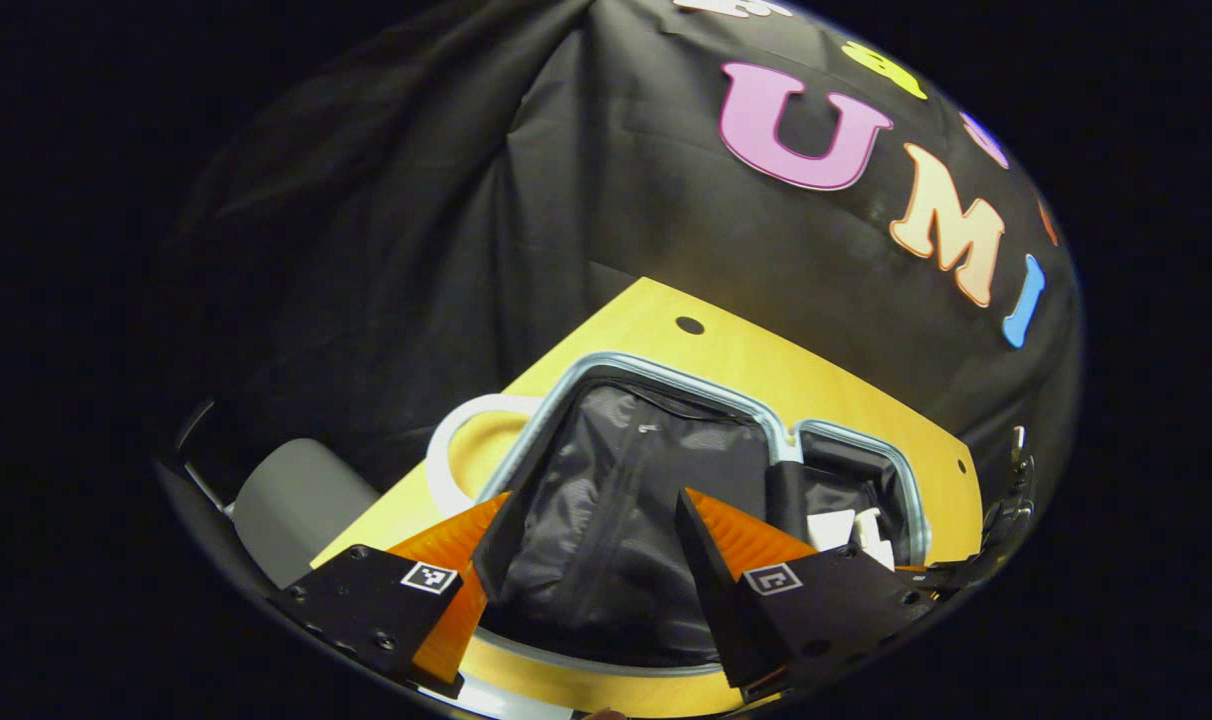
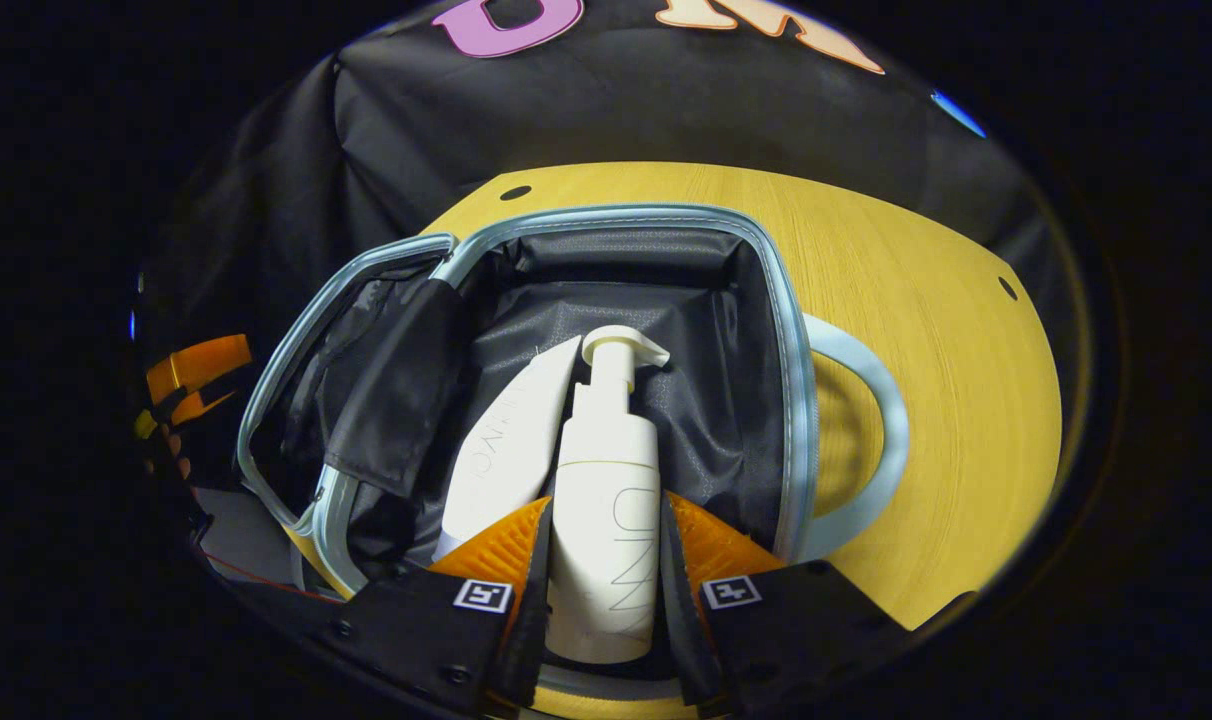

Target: First open the suitcase, pack the skin care products into it, and then close the suitcase.

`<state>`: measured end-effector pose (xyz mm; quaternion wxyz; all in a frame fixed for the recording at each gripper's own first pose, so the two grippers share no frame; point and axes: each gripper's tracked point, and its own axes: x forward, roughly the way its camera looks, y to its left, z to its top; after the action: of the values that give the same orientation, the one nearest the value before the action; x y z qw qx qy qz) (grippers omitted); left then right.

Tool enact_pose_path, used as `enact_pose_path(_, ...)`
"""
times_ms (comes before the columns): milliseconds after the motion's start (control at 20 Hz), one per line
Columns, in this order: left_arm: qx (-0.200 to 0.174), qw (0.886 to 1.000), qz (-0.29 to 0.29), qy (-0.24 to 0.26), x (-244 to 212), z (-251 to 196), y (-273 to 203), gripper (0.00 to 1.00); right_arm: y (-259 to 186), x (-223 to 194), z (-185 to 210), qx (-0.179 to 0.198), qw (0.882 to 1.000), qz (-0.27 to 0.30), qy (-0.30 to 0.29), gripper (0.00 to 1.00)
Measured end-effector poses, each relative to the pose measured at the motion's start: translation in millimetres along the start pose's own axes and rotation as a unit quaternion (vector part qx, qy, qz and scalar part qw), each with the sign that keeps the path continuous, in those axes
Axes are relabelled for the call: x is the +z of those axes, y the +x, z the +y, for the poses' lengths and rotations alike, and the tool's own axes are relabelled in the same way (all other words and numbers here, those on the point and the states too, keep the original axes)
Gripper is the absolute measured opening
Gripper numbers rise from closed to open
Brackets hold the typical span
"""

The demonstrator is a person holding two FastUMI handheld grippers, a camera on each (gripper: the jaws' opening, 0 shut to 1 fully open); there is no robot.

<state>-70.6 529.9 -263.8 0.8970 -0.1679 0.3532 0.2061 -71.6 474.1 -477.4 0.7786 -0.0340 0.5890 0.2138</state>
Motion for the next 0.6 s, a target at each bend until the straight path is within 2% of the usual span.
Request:
enact_pose_path(200,0.025,1.000,-0.010,0.002,16.5,32.8,7.8,0.88,-4.6,8.1,1.7,0.010,1.000,-0.011,0.012,0.62)
enact_pose_path(350,0.045,0.999,-0.014,-0.001,32.9,63.5,17.3,0.88,-12.8,17.8,10.7,0.029,0.999,-0.030,0.024,0.93)
enact_pose_path(400,0.050,0.999,-0.012,-0.001,36.8,73.7,20.5,0.88,-18.0,23.9,9.7,0.030,0.998,-0.040,0.028,0.98)
enact_pose_path(600,0.060,0.998,0.018,0.004,32.7,102.4,41.0,0.88,-35.3,39.8,-3.5,0.026,0.996,-0.069,0.043,0.99)
